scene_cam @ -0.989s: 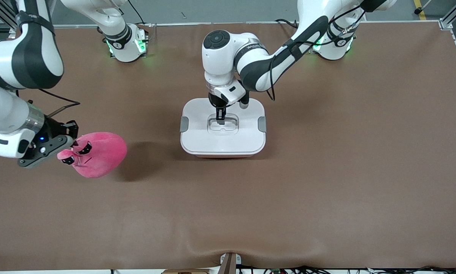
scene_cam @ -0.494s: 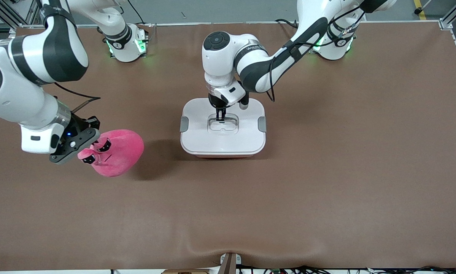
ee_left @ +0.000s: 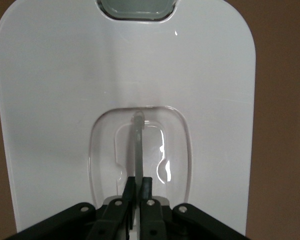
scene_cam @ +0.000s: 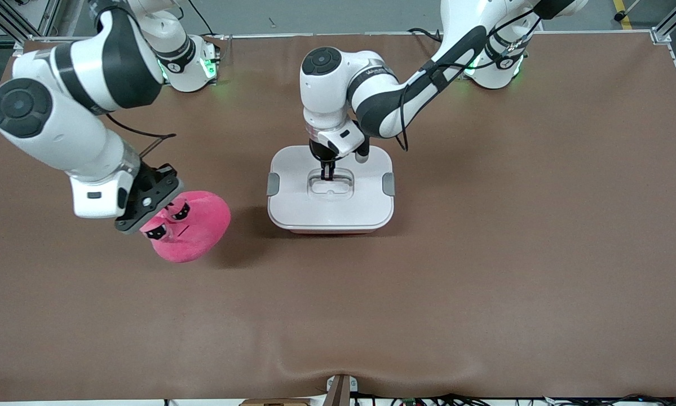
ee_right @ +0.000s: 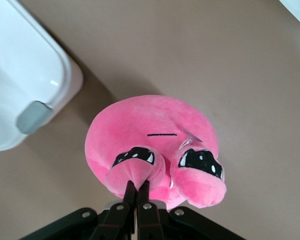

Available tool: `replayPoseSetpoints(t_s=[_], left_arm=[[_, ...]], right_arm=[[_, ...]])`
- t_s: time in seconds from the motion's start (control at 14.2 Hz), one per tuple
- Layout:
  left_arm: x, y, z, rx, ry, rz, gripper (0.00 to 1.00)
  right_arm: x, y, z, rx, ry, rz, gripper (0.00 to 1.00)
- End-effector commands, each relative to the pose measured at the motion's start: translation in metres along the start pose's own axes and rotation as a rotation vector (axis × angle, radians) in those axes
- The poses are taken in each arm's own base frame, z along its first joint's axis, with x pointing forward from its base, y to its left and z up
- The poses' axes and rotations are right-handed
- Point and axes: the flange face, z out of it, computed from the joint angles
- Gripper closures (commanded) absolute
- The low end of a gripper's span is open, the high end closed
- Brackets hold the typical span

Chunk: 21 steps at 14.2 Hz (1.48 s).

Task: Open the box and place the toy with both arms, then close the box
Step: 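Lift the lid with the left gripper while the right gripper carries the plush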

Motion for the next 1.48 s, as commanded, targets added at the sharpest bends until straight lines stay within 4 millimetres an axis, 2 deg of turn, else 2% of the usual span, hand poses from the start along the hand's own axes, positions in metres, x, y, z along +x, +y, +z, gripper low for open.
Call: replayPoseSetpoints(t_s=[0.0,0.14,0.42,0.71,0.92,1.13,1.27,1.41], left_arm=[[-0.006,0.004,-0.013,-0.056,-0.005,-0.094,1.0],[-0.001,0.014,-0.029,-0.081,-0.008,-0.101,1.0],[0.006,0.017,-0.067,-0.106,0.008,-0.041,1.0],[0.037,0.042,-0.101,-0.069,-0.013,0.001,1.0],[0.071,0.063,-0.127,-0.035,-0.01,0.042,1.0],[0.125,0.094,-0.151,0.023,-0.032,0.122,1.0],[0.164,0.115,-0.16,0.053,-0.05,0.177,1.0],[0.203,0.134,-0.166,0.077,-0.076,0.216,1.0]], right_arm=[[0.014,-0.027,-0.012,0.013,0.027,-0.054,1.0],[0.016,-0.033,-0.012,0.017,0.022,-0.067,1.0],[0.012,-0.04,-0.022,0.019,0.023,-0.106,1.0],[-0.004,-0.031,-0.036,0.041,0.025,-0.219,1.0],[-0.01,-0.04,-0.053,0.033,0.038,-0.365,1.0],[-0.004,-0.055,-0.058,0.02,0.047,-0.552,1.0],[0.012,-0.085,-0.057,0.006,0.045,-0.702,1.0],[0.024,-0.113,-0.056,0.001,0.042,-0.769,1.0]])
